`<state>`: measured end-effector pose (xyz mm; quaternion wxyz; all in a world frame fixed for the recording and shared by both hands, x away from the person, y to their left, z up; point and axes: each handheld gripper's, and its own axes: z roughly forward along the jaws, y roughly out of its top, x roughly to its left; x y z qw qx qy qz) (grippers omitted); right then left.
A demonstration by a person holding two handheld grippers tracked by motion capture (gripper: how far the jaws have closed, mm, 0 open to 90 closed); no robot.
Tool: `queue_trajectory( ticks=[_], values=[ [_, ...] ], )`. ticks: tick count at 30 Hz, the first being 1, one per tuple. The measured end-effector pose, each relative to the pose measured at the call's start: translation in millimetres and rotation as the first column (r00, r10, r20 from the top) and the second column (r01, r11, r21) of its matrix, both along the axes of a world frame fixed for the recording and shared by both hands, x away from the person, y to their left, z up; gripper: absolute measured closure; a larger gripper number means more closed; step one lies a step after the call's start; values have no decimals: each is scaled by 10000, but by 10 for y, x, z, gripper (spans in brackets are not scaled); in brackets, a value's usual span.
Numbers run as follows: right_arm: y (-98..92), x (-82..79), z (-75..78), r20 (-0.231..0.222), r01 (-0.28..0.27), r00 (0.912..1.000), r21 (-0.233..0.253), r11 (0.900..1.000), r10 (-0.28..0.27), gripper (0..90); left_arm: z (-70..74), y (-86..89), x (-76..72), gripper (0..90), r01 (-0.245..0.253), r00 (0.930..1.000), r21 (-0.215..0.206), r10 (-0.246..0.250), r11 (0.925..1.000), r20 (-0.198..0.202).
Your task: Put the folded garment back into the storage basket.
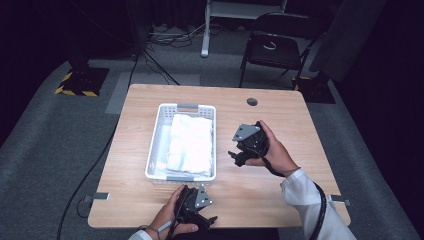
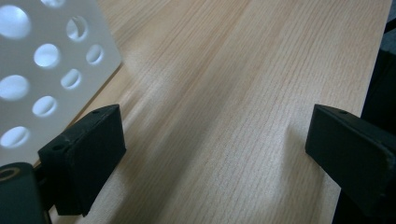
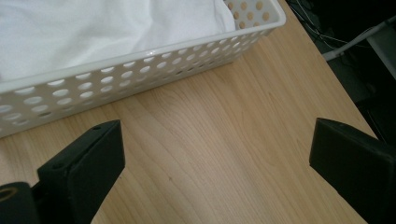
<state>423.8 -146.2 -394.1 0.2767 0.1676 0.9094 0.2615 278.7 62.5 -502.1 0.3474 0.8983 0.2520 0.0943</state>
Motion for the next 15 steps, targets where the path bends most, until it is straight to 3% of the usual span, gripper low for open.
queue_trajectory(
  ticks=[15],
  values=[
    [-327,-130,-112,-128,341,9993,9,9994,-341,31,-20,14,7,28,96,9999,-123,-95,9999,87]
  ],
)
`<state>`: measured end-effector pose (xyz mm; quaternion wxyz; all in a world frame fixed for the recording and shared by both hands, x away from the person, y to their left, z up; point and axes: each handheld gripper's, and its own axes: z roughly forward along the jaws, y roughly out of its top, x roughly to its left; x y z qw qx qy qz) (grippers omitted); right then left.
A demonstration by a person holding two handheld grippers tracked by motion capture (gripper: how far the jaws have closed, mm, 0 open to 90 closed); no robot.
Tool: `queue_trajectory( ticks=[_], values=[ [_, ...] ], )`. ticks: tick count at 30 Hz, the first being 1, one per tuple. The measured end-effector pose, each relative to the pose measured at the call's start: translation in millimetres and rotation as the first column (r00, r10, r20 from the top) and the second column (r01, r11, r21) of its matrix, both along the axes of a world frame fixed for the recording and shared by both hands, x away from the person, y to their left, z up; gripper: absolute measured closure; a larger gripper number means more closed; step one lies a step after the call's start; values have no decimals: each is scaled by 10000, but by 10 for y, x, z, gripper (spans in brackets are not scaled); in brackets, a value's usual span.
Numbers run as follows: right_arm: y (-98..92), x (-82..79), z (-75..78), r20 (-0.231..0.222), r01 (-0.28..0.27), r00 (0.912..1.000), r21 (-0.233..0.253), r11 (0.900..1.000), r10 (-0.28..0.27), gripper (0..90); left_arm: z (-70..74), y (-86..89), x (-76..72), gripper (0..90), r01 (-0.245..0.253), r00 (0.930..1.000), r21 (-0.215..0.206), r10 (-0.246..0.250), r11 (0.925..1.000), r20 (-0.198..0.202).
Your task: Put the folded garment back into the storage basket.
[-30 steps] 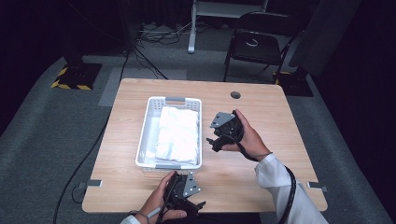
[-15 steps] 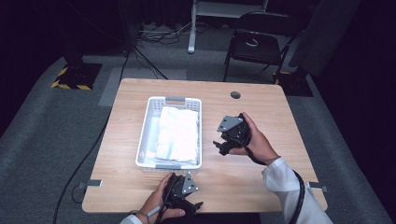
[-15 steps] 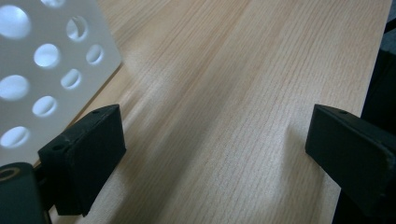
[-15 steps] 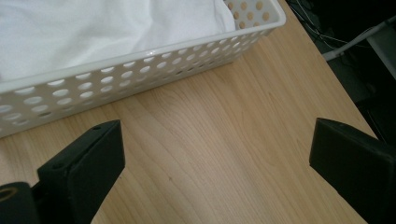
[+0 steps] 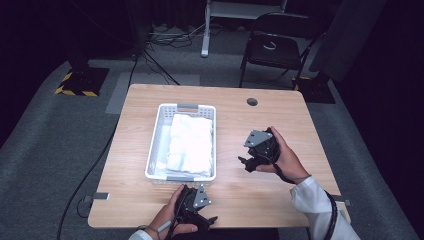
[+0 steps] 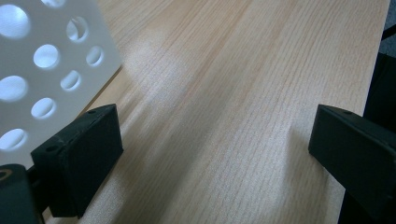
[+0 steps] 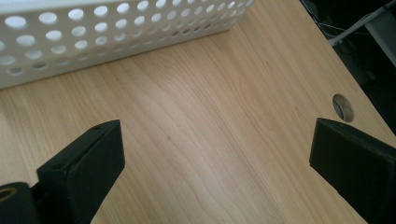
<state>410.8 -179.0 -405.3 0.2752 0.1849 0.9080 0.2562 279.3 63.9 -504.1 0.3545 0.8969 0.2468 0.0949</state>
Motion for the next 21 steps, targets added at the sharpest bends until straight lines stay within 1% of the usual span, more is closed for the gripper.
queue_trajectory(
  ticks=[6,8,12,15,19,21],
  values=[
    [-165,-97,-70,-63,117,9999,-56,9999,-118,30,0,0,0,28,2,10000,-1,-2,10000,6],
    [-217,-132,-91,-138,166,9998,34,9999,-166,30,1,0,1,28,5,10000,4,-5,10000,-6],
    [-309,-202,-144,-143,150,9998,-35,9999,-150,30,0,0,-1,28,-10,10000,-3,10,10000,-5],
    [-375,-254,-187,-204,242,9995,45,9997,-241,29,-1,0,-2,28,-30,10000,-17,30,10000,5],
    [-457,-331,-253,-171,256,9995,-39,9997,-257,28,0,0,-2,28,-21,10000,-6,21,10000,5],
    [-492,-373,-293,-232,267,9994,-62,9996,-269,28,-1,0,-2,28,-20,10000,-6,20,10000,6]
  ],
)
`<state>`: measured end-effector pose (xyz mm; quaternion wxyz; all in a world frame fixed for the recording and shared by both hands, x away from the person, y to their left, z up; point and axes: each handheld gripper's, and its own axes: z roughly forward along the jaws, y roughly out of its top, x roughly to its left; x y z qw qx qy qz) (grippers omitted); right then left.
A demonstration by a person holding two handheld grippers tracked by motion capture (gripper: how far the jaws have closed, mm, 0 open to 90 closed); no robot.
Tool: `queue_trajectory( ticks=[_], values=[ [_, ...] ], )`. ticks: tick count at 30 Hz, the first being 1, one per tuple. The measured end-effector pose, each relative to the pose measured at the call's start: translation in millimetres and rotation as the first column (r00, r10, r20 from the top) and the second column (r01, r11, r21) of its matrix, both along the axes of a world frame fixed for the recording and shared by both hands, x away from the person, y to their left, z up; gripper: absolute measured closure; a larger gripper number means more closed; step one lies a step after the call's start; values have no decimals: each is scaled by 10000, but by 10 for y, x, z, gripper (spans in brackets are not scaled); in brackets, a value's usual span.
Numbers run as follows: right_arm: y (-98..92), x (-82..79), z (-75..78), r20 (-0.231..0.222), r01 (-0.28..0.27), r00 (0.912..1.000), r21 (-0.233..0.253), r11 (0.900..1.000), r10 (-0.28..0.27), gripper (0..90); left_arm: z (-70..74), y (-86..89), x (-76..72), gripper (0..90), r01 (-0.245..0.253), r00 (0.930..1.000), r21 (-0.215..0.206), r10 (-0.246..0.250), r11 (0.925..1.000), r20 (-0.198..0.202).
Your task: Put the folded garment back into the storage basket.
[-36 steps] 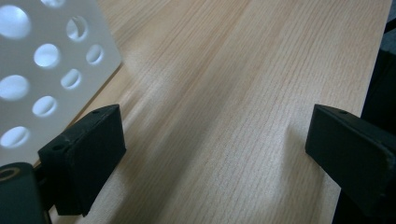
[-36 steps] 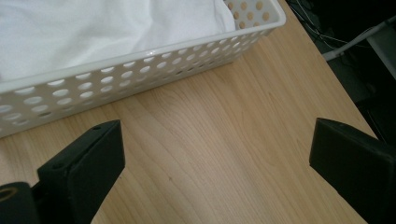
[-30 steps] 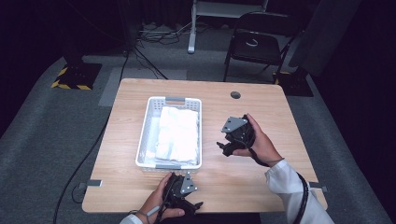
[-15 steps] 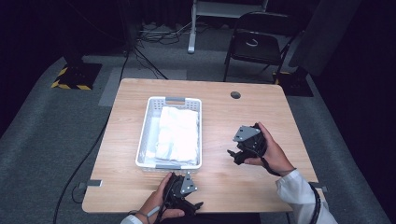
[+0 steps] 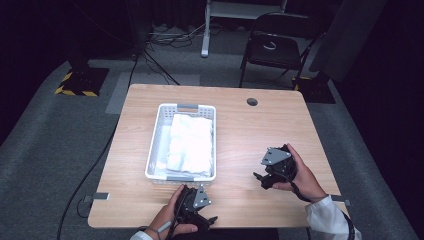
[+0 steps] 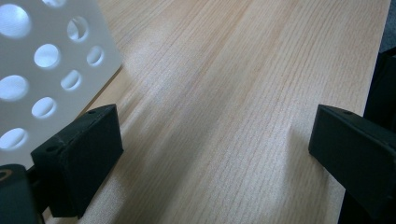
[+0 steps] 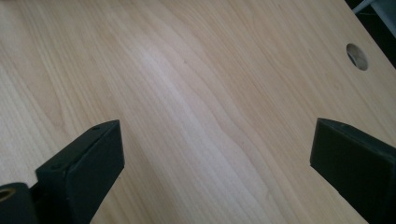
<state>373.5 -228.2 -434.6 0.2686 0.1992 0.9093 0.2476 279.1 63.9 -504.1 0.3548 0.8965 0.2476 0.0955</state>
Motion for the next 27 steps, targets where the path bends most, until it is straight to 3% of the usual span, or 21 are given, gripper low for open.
queue_trajectory(
  ticks=[17,27],
  values=[
    [-247,-215,-275,-287,275,9992,-210,9994,-281,27,0,0,-2,28,-18,10000,-4,18,10000,1],
    [-438,-316,-383,-663,695,9955,244,9973,-677,27,0,0,-2,28,-23,10000,-6,23,10000,2]
  ],
)
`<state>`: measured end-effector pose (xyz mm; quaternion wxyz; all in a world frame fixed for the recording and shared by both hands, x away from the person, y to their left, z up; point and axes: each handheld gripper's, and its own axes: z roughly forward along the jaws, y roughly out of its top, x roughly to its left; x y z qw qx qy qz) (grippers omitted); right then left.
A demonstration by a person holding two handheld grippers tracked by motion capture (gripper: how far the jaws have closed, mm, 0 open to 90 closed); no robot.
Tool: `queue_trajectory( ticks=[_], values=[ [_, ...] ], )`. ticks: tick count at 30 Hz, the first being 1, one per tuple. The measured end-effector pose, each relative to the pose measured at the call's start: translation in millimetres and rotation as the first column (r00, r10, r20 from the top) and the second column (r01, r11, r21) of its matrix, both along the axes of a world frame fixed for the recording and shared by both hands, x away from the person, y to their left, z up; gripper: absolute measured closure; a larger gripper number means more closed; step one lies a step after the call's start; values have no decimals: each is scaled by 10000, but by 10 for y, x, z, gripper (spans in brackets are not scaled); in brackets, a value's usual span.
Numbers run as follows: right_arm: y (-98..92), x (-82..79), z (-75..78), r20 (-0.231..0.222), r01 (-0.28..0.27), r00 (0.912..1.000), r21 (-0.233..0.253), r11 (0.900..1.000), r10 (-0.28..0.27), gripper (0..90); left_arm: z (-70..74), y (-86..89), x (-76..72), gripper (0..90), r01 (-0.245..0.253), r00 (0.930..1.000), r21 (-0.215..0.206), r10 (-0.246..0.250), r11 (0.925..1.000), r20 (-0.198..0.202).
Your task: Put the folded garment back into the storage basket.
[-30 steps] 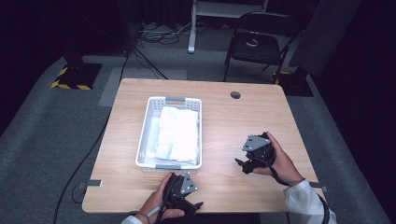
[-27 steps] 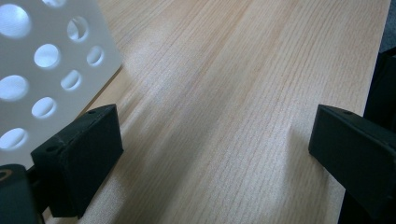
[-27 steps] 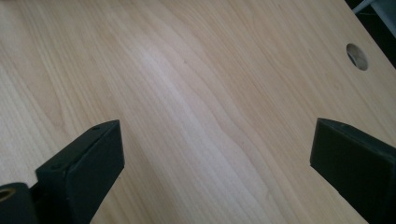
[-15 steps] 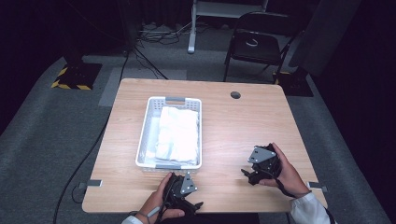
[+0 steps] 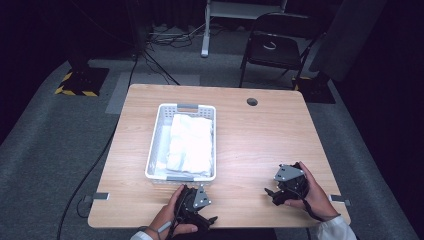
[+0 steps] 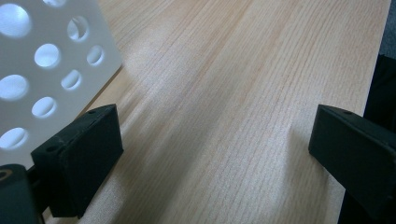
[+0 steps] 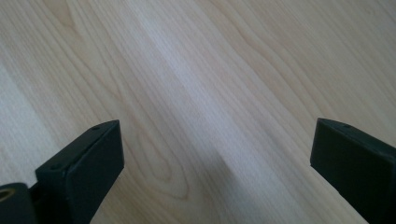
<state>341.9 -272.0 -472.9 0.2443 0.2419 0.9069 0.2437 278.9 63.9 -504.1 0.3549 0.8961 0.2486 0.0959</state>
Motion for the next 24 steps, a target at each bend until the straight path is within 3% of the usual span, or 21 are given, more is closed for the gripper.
queue_trajectory(
  ticks=[7,15,19,24],
  values=[
    [-165,-93,-57,-171,393,9991,420,9983,-386,25,0,0,0,28,4,10000,3,-4,10000,-1],
    [-366,-174,-157,-751,718,9952,1185,9904,-632,25,0,0,0,28,3,10000,1,-3,10000,-2],
    [-495,-213,-203,-1106,897,9914,1869,9783,-698,21,0,0,0,28,4,10000,-1,-4,10000,-2],
    [-676,-246,-273,-1385,1369,9851,2681,9536,-1025,2,0,0,0,28,-1,10000,1,1,10000,-9]
  ],
)
